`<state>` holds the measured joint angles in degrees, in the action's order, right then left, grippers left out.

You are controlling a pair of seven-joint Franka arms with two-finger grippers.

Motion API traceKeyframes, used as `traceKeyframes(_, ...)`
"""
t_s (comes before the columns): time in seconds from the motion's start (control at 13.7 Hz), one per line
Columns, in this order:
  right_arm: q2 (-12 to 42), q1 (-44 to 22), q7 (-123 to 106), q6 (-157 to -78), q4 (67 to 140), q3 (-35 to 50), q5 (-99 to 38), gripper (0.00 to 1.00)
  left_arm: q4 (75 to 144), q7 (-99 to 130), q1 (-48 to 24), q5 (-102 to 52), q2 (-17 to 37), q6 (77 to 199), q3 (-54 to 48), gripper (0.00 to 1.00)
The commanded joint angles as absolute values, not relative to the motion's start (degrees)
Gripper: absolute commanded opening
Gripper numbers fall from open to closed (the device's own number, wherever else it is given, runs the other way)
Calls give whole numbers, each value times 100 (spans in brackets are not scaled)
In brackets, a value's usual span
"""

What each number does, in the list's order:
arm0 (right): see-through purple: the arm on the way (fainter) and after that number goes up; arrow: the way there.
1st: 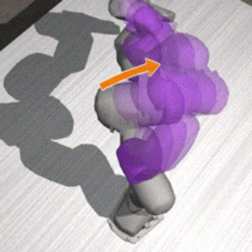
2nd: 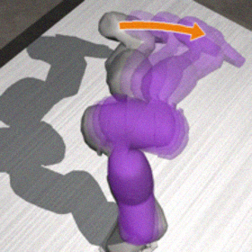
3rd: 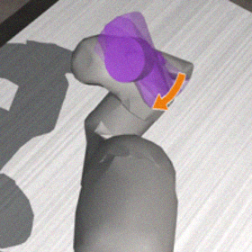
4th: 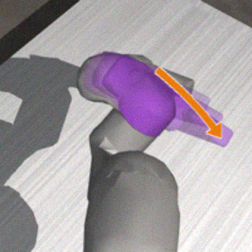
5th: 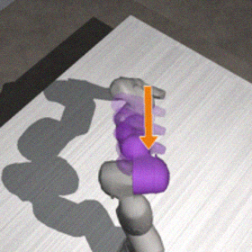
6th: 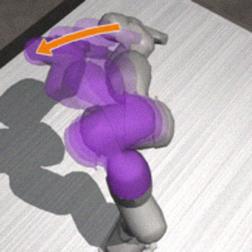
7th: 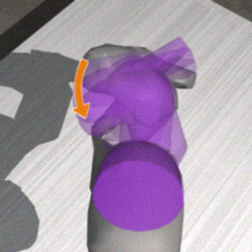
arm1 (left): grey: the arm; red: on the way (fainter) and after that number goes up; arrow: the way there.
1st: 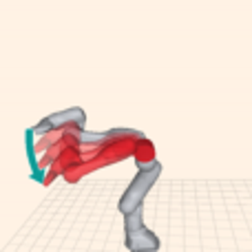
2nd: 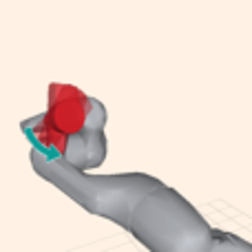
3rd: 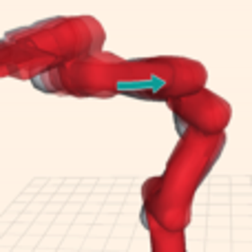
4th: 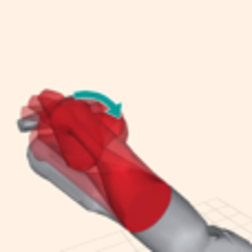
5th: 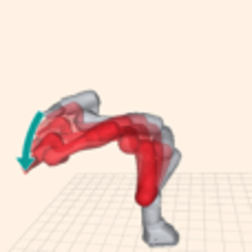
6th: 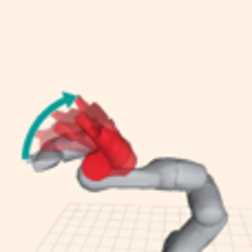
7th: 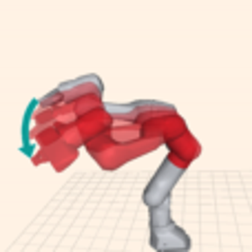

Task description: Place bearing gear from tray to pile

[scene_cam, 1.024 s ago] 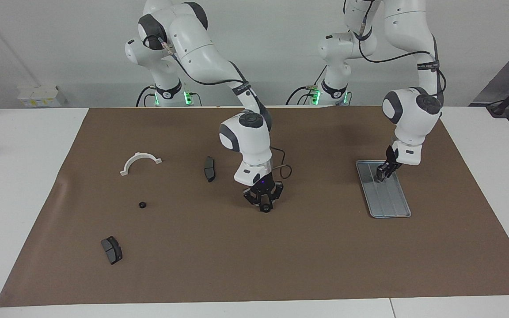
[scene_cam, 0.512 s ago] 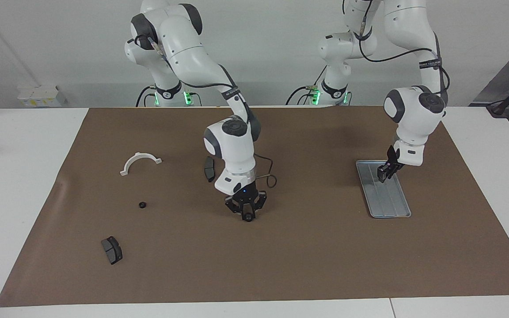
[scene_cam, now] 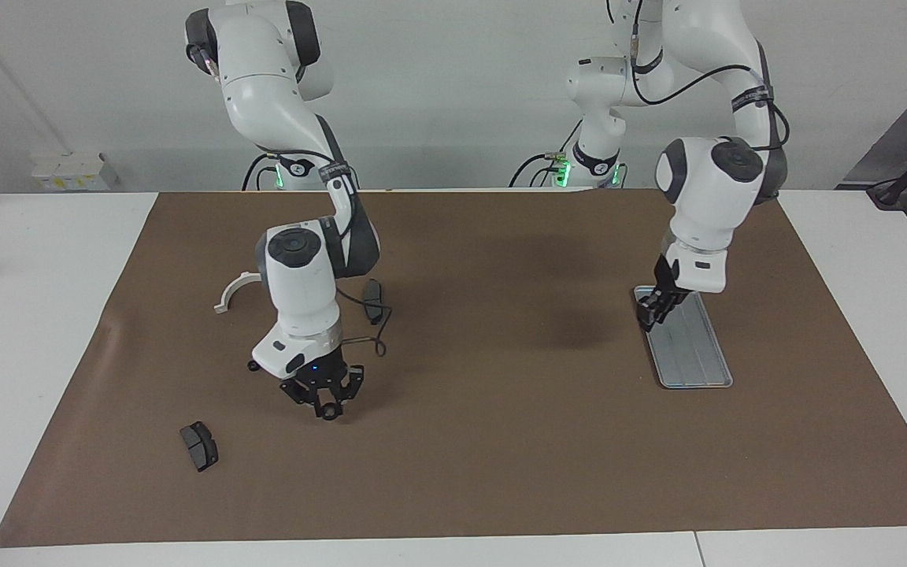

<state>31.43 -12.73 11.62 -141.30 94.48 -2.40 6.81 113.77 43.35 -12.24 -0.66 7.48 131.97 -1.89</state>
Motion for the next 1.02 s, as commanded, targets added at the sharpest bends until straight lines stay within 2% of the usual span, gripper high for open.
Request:
traceKeyframes(0.0, 3050, -793, 906, -14133, 9659, -132, 694, 0, 11092, 5226, -2027, -209, 1028, 13760, -105, 0)
traceKeyframes(0.22, 3050, -318, 494, -13975, 9677, -132, 694, 0, 10970, 5572, -2810, -579, 1387, 14456, -105, 0)
traceKeyframes(0.51, 3067, -149, 448, -13983, 9685, -132, 694, 0, 10416, 6125, -3453, -694, 2398, 15151, -114, 0)
traceKeyframes(0.58, 3067, -167, 448, -13983, 9720, -132, 694, 23, 10415, 6135, -3489, -729, 2417, 15222, -132, 0)
traceKeyframes(0.66, 3059, -176, 483, -13983, 9721, -132, 668, 65, 10441, 6143, -3498, -808, 2408, 15240, -201, 1)
traceKeyframes(0.73, 3059, -211, 492, -13966, 9721, -132, 485, 74, 10468, 6144, -3507, -843, 2426, 15240, -220, 2)
traceKeyframes(0.95, 3059, -281, 510, -13948, 9712, -132, 378, 76, 10494, 6144, -3638, -870, 2591, 15310, -220, 11)
